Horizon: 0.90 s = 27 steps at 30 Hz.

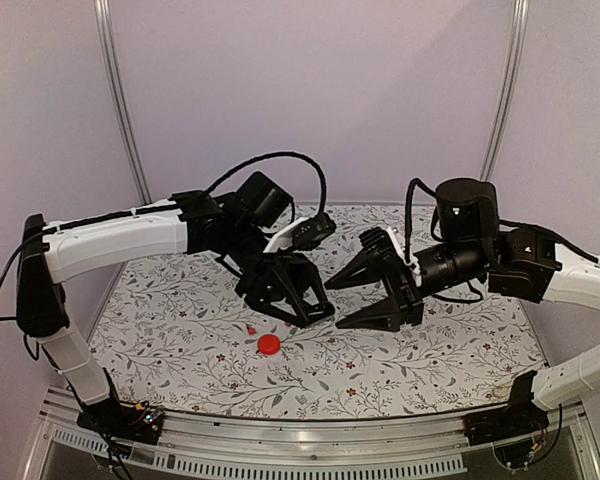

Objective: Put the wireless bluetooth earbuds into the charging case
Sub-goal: Pass from the left arm to the right

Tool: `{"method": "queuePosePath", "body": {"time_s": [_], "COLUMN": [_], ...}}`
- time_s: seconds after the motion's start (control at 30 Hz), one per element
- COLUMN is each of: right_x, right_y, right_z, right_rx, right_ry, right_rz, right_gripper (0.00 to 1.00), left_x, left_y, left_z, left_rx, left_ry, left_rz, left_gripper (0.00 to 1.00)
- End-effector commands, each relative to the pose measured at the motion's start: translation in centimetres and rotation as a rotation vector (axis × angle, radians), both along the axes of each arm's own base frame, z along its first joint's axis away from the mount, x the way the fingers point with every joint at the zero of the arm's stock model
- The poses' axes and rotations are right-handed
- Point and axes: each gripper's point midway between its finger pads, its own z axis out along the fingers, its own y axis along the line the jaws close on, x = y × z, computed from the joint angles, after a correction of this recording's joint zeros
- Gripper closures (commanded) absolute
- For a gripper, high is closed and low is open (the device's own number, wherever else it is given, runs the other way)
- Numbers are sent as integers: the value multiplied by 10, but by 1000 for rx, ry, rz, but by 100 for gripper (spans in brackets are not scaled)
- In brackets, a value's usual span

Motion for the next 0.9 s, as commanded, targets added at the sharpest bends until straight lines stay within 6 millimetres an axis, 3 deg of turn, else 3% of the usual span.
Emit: {"method": "queuePosePath", "body": {"time_s": [0.0,0.7,0.87], "right_x": [-6,-16,-16], "right_y": [7,18,19], "right_z": [2,-6,-4], "right_rx": [-21,-44,-42], "right_ry": [-27,1,4], "right_rz": [14,66,67], "right_gripper": [46,65,74], "left_x": [-5,-8,-8], "left_y": [-3,-4,-3], "left_z": [5,9,10], "left_rx": [-21,-43,-47], "left_ry": [13,34,36], "left_rz": [-35,-67,-70], "left_gripper": [66,66,66]}}
